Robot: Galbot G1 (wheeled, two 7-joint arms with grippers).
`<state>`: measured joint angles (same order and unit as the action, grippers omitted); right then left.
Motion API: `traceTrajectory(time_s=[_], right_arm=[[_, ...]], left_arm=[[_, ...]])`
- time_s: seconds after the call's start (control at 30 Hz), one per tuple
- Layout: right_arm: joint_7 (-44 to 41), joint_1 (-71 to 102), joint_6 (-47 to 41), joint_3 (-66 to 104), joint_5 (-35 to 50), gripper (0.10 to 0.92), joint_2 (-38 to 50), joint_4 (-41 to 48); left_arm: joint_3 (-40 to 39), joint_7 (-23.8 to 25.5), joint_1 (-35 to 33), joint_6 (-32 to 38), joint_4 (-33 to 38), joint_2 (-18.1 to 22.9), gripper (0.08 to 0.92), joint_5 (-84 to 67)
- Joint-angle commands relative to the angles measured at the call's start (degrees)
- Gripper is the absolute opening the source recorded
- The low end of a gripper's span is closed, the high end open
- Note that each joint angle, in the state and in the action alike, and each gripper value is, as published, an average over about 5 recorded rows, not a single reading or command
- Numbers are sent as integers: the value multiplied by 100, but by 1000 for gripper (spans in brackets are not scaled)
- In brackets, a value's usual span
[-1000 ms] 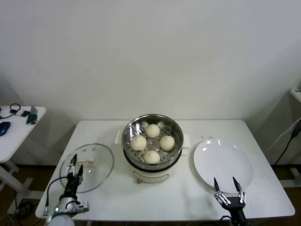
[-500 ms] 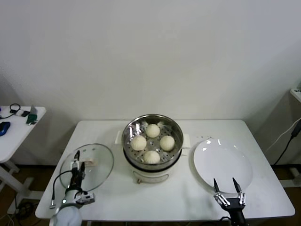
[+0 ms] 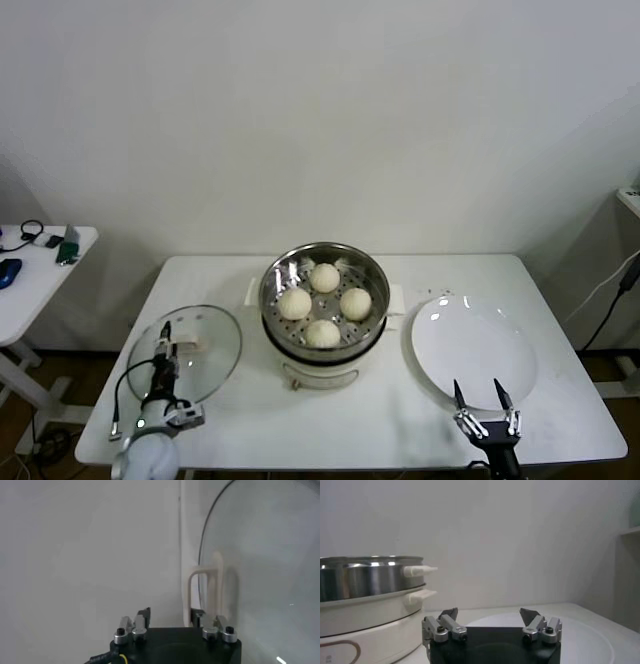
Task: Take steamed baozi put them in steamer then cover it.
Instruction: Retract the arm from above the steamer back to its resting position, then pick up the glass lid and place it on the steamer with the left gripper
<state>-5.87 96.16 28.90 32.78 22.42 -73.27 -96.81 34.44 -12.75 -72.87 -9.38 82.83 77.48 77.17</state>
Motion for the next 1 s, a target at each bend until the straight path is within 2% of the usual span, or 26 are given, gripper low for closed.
traceTrajectory(time_s=[0.03, 0.4, 0.5, 0.63, 0.73, 1.0], right_arm=[[4, 6, 10, -1, -7, 823, -4, 1], [38, 18, 45, 37, -17, 823, -11, -17], [51, 18, 55, 43, -20, 823, -13, -23], [68, 17, 72, 52, -28, 823, -20, -19], [91, 16, 74, 66, -53, 823, -25, -10], [316, -8, 1, 95, -372, 823, -56, 59]], left_arm=[[-20, -8, 76, -82, -79, 18, 509, 65], [-30, -261, 116, 13, -89, 26, 192, -66], [-26, -334, 121, 82, 27, -7, 144, -253], [-5, -381, 76, 223, 407, -128, 140, -573], [-16, -246, -52, 160, 972, -367, 140, -972], [-218, 1057, -335, -1014, 2769, -1442, 140, -2008]])
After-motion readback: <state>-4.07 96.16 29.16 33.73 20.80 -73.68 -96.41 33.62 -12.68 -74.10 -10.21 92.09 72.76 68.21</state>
